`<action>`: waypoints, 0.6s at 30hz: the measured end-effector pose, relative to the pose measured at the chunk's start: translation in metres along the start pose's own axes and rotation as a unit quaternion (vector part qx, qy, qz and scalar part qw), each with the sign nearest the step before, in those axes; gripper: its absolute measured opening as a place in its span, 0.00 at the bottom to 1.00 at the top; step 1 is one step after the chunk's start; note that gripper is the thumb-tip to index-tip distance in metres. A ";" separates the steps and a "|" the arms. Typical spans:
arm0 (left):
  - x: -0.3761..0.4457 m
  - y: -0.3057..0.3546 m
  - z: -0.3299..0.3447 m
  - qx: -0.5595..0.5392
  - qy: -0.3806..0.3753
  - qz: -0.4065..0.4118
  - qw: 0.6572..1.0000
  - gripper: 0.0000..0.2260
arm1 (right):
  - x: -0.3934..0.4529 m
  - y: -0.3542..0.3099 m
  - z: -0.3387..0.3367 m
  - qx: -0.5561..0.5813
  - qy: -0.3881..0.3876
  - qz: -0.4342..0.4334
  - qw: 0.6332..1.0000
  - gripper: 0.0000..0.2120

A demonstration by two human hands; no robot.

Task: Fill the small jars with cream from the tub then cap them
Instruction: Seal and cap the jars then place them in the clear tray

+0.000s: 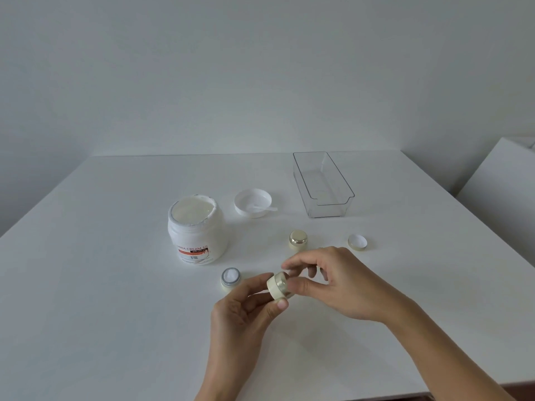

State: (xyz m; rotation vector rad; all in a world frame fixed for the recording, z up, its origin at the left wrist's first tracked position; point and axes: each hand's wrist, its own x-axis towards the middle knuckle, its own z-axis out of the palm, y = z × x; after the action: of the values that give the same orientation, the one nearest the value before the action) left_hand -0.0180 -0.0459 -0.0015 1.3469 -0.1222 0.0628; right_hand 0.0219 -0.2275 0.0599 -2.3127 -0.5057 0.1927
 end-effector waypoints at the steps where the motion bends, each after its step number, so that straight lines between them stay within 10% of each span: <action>1: 0.000 0.000 0.000 0.005 0.002 0.001 1.000 0.16 | 0.000 0.000 -0.002 -0.001 -0.009 -0.008 1.000 0.16; 18: -0.004 0.000 0.008 0.224 0.062 0.087 0.969 0.26 | 0.002 -0.004 0.011 0.016 0.011 0.008 1.000 0.08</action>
State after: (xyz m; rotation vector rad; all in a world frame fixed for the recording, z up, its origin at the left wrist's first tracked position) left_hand -0.0220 -0.0536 -0.0001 1.7770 -0.1256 0.3394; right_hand 0.0198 -0.2168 0.0550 -2.2851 -0.4710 0.1818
